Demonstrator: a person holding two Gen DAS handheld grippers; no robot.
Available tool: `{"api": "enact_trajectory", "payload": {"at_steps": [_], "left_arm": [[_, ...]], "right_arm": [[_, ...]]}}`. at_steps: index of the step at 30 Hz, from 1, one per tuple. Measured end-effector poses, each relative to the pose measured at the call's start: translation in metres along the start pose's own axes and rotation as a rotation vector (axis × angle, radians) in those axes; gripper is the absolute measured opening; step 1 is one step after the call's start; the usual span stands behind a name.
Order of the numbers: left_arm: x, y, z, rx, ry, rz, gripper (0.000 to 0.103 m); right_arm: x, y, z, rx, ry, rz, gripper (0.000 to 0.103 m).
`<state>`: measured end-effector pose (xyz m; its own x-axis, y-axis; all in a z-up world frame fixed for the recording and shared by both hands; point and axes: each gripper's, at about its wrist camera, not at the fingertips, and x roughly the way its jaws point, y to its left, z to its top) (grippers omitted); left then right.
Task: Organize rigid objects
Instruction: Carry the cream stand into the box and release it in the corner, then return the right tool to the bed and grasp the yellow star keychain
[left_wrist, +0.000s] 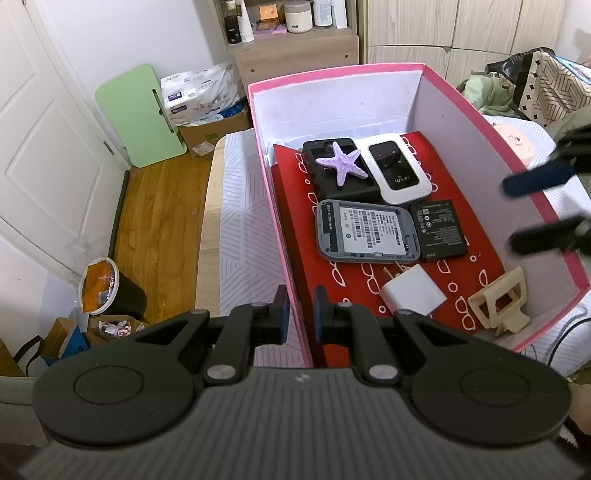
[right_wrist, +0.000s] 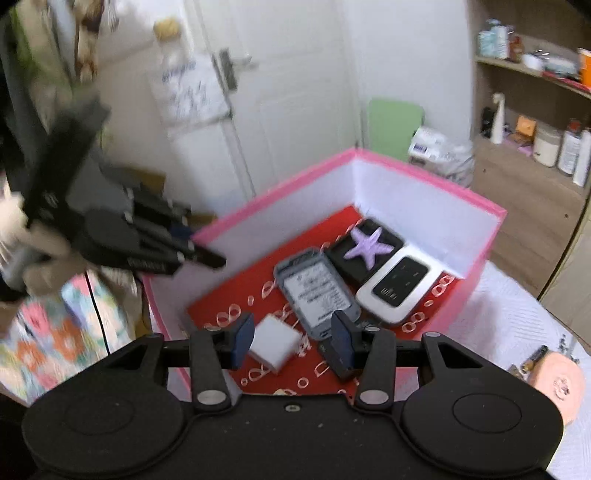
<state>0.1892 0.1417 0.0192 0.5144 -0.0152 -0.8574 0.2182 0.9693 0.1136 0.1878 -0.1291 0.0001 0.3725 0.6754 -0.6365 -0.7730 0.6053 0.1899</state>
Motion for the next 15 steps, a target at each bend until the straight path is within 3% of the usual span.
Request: {"api": "enact_trajectory", "payload": {"at_steps": [8,15], "left_arm": [[0.000,0.000,0.001,-0.008,0.004,0.001,0.013],[-0.001,0.001,0.001,-0.023,0.003,-0.003,0.013]], "right_arm": [[-0.070,-0.030,-0.032,0.146,-0.187,-0.107,0.053],[-0.095,-0.066,-0.079,0.301,-0.217,-0.269,0.056]]}}
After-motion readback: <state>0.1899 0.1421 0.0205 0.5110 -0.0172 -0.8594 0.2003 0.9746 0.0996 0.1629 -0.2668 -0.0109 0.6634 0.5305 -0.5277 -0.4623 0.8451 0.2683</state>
